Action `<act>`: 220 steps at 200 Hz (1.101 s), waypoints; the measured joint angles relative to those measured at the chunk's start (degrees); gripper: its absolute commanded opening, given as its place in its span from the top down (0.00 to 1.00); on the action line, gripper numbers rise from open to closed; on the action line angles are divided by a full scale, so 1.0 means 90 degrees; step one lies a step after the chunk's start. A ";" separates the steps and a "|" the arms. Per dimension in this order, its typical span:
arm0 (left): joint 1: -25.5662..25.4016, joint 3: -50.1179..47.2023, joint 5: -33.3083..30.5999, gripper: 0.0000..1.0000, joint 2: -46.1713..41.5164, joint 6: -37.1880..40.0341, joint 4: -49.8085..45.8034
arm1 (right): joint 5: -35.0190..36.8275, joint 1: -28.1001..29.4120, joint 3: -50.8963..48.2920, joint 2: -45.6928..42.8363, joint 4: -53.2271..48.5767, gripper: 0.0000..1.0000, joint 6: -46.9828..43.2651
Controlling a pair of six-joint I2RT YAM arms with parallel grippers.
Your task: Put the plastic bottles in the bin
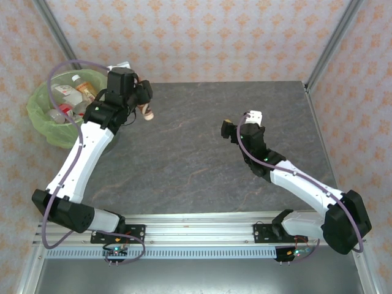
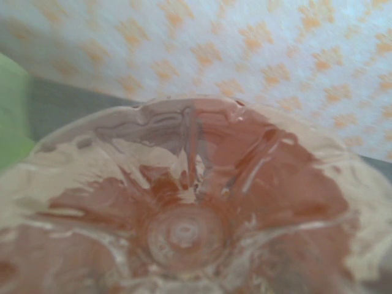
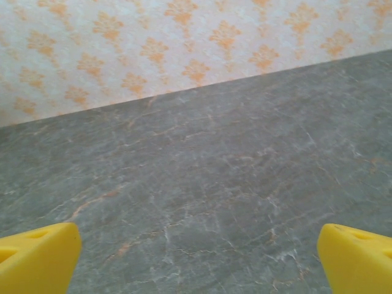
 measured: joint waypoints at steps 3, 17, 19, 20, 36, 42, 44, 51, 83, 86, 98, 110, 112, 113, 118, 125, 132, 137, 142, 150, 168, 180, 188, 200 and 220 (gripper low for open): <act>0.0000 0.0027 -0.0138 0.54 -0.0029 0.0090 -0.0005 | 0.0027 0.0000 -0.0010 0.0000 0.0000 0.01 0.0029; 0.0002 0.0160 -0.0801 0.54 -0.0160 0.0466 -0.0027 | 0.0134 -0.0024 -0.0027 0.0002 0.0000 0.01 0.0136; 0.0002 0.0182 -0.0896 0.54 -0.0180 0.0520 -0.0024 | 0.0143 -0.0024 -0.0027 0.0002 0.0002 0.01 0.0160; 0.0005 0.0189 -0.0928 0.54 -0.0185 0.0544 -0.0027 | 0.0148 -0.0024 -0.0027 0.0000 0.0005 0.01 0.0160; 0.0046 0.0291 -0.1520 0.54 -0.0289 0.0959 -0.0024 | 0.0236 -0.0039 -0.0027 0.0000 0.0029 0.01 0.0257; 0.0063 0.0316 -0.1688 0.54 -0.0308 0.1100 -0.0024 | 0.0245 -0.0041 -0.0027 0.0000 0.0027 0.01 0.0284; 0.0073 0.0323 -0.1734 0.54 -0.0316 0.1127 -0.0022 | 0.0253 -0.0041 -0.0027 0.0000 0.0027 0.01 0.0296; 0.0109 0.0340 -0.1923 0.54 -0.0325 0.1275 -0.0019 | 0.0262 -0.0041 -0.0027 0.0000 0.0032 0.01 0.0325; 0.0444 0.0359 -0.2584 0.54 -0.0328 0.1758 -0.0002 | 0.0318 -0.0083 -0.0029 0.0000 0.0029 0.01 0.0423; 0.0478 0.0359 -0.2652 0.54 -0.0325 0.1783 0.0005 | 0.0330 -0.0085 -0.0032 0.0000 0.0029 0.01 0.0427; 0.0651 0.0401 -0.2936 0.53 -0.0308 0.1875 0.0017 | 0.0357 -0.0102 -0.0049 -0.0005 0.0029 0.01 0.0464; 0.0857 0.0486 -0.3242 0.53 -0.0253 0.1957 0.0061 | 0.0381 -0.0119 -0.0073 -0.0024 0.0027 0.01 0.0478; 0.0879 0.0498 -0.3274 0.53 -0.0243 0.1965 0.0061 | 0.0381 -0.0124 -0.0080 -0.0027 0.0027 0.01 0.0486; 0.0901 0.0512 -0.3310 0.53 -0.0233 0.1967 0.0061 | 0.0384 -0.0126 -0.0083 -0.0029 0.0029 0.01 0.0486; 0.0996 0.0566 -0.3415 0.53 -0.0189 0.2006 0.0063 | 0.0396 -0.0143 -0.0097 -0.0041 0.0029 0.01 0.0491; 0.1120 0.0648 -0.3560 0.53 -0.0124 0.2059 0.0073 | 0.0403 -0.0165 -0.0109 -0.0053 0.0029 0.01 0.0488; 0.1236 0.0753 -0.3718 0.53 -0.0034 0.2125 0.0087 | 0.0403 -0.0199 -0.0121 -0.0063 0.0029 0.01 0.0488; 0.1314 0.0835 -0.3847 0.53 0.0046 0.2191 0.0100 | 0.0406 -0.0231 -0.0129 -0.0068 0.0027 0.01 0.0488; 0.1387 0.0920 -0.3966 0.53 0.0126 0.2254 0.0112 | 0.0408 -0.0253 -0.0131 -0.0070 0.0027 0.01 0.0483; 0.1481 0.1090 -0.4172 0.53 0.0284 0.2358 0.0100 | 0.0418 -0.0296 -0.0131 -0.0070 0.0027 0.01 0.0478; 0.1634 0.1506 -0.4500 0.53 0.0665 0.2538 0.0078 | 0.0425 -0.0389 -0.0131 -0.0073 0.0024 0.01 0.0435; 0.1736 0.1715 -0.4607 0.53 0.0886 0.2589 0.0046 | 0.0423 -0.0454 -0.0131 -0.0083 0.0017 0.01 0.0415; 0.1841 0.1787 -0.4622 0.52 0.0998 0.2574 0.0012 | 0.0423 -0.0503 -0.0129 -0.0097 -0.0010 0.01 0.0413; 0.2021 0.1860 -0.4600 0.52 0.1124 0.2509 -0.0090 | 0.0423 -0.0554 -0.0097 -0.0119 -0.0109 0.01 0.0391; 0.2402 0.2108 -0.4478 0.53 0.1421 0.2166 -0.0483 | 0.0420 -0.0580 0.0061 -0.0131 -0.0287 0.01 0.0367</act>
